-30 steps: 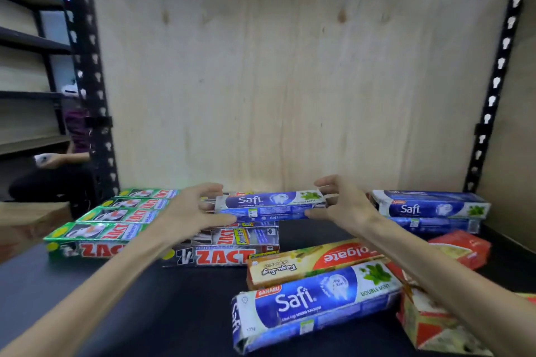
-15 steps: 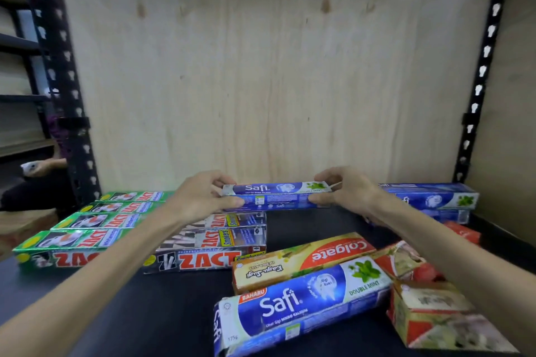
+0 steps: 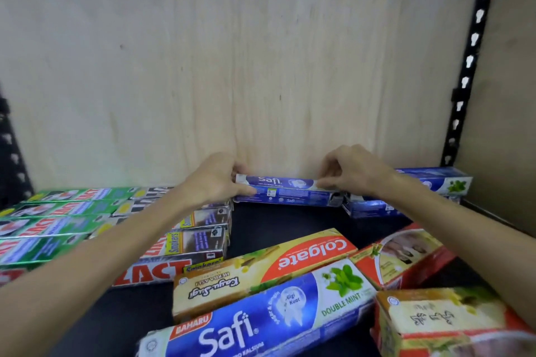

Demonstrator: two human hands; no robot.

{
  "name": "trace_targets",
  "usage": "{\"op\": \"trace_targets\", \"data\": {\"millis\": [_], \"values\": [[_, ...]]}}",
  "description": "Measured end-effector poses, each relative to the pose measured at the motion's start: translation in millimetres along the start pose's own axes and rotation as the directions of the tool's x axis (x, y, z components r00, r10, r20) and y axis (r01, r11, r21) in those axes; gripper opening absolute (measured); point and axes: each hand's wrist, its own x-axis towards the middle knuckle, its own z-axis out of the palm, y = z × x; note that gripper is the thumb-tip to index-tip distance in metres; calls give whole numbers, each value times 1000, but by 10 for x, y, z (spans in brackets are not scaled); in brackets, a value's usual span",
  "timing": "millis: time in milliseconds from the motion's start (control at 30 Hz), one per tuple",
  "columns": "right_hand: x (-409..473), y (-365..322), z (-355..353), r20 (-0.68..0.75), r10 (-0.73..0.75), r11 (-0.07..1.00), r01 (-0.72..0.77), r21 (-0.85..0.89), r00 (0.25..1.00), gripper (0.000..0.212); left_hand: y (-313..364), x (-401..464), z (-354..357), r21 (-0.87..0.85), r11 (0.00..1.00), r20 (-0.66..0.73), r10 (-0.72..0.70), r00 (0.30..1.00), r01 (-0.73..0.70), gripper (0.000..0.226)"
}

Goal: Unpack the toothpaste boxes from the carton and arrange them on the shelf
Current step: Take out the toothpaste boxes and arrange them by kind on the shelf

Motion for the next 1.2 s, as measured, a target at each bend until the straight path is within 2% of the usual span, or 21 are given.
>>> {"op": "trace_targets", "data": {"millis": [133, 233, 333, 433, 500, 600, 667, 767, 867, 933, 1000, 1067, 1133, 1200], "values": [[-60, -5, 69, 49, 25, 987, -17, -158, 999, 58, 41, -14, 141, 210, 977, -49, -21, 999, 31, 46], [-89, 1, 107, 21, 2, 984, 2, -175, 1000, 55, 40, -72, 223, 194, 979, -97, -42, 994, 60, 55], [-87, 0, 154, -80, -28, 960, 4, -279, 996, 60, 32, -112, 243, 173, 985, -152, 21, 988, 5, 67], [-109, -16, 161, -135, -17, 938, -30, -344, 991, 69, 59, -125, 247, 258, 966, -145, 36, 989, 3, 60], [-120, -9, 111, -127, 5, 951, -44, -307, 992, 72, 70, -110, 247, 286, 958, -117, 23, 993, 12, 57], [-100, 109, -131, -180, 153, 988, -150, 32, 972, 64, 74, -91, 197, 234, 972, -58, -21, 998, 34, 57], [-97, 301, -329, -207, 243, 964, -213, 156, 948, 53, 111, -84, 157, 187, 980, -29, -58, 998, 62, 55], [-272, 639, -482, -287, 311, 950, -296, 96, 906, 46, 255, -63, 200, 124, 990, -99, -57, 993, 70, 51], [-545, 911, -456, -394, 360, 924, -381, 27, 846, 33, 592, -46, 325, -50, 999, -122, 0, 992, -6, 39], [-689, 976, -426, -352, 449, 875, -483, -12, 822, 33, 855, -16, 392, -159, 987, -58, 9, 998, -18, 36], [-752, 1024, -398, -266, 531, 833, -554, -13, 805, 46, 1096, 23, 424, -207, 978, 0, 29, 1000, -28, 40], [-781, 1084, -376, -195, 556, 830, -553, 73, 808, 58, 1287, 55, 480, -253, 967, 33, 36, 999, -26, 46], [-809, 1110, -372, -156, 546, 834, -517, 192, 823, 60, 1433, 59, 574, -312, 950, 80, 19, 997, 7, 46], [-832, 1107, -398, -144, 536, 835, -498, 233, 832, 58, 1535, 54, 722, -356, 934, 111, 3, 994, 37, 38]]}}
